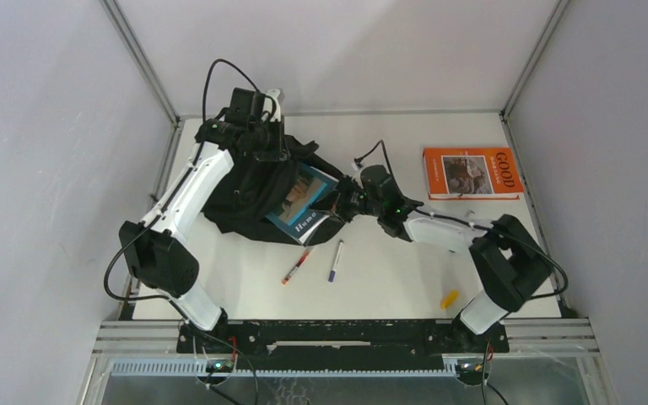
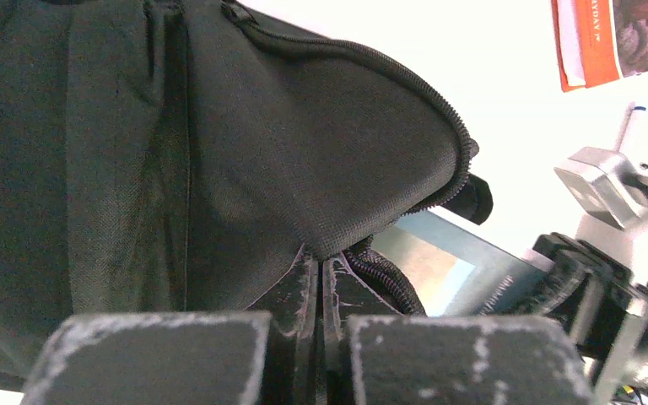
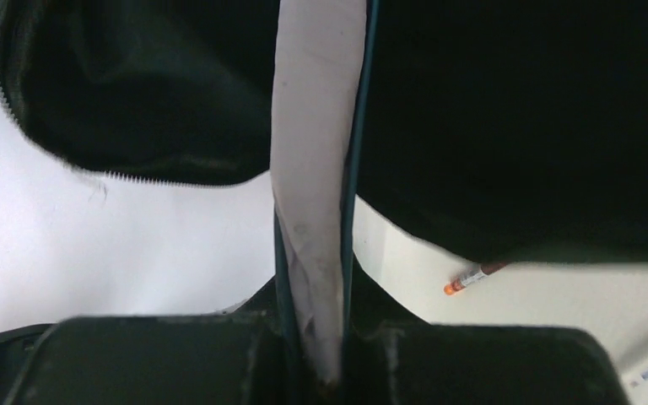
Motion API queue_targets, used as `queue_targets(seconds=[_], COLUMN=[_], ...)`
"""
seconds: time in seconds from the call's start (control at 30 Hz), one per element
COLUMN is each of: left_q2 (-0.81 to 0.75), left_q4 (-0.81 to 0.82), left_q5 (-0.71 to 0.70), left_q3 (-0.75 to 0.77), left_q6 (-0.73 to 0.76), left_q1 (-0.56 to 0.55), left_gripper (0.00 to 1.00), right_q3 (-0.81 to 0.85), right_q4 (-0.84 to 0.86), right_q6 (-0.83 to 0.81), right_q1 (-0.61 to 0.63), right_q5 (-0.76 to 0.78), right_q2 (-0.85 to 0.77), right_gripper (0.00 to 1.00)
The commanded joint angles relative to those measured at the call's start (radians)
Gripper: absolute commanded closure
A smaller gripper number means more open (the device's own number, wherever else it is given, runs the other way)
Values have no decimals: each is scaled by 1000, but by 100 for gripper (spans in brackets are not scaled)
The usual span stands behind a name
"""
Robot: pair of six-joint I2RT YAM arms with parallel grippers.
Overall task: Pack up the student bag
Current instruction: Place the book in the student bag.
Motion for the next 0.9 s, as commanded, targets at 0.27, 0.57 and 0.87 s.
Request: queue_targets(seconds=[0.27,0.57,0.87], left_q2=[-79,-81,-94], left_q4=[125,161,185], left_q5=[105,137,211], left_q3=[-30,-49,-60], left_q6=[64,40,37], left_q1=[3,8,13], left_gripper=[100,100,100], right_q3=[334,529,708], right_q4=[-45,-33,164], right_q6=[-57,-32,58], right_q1=[-49,-55,-59], right_q5=[-310,-305,-371], right_q2=[242,456,689], right_gripper=[100,100,98])
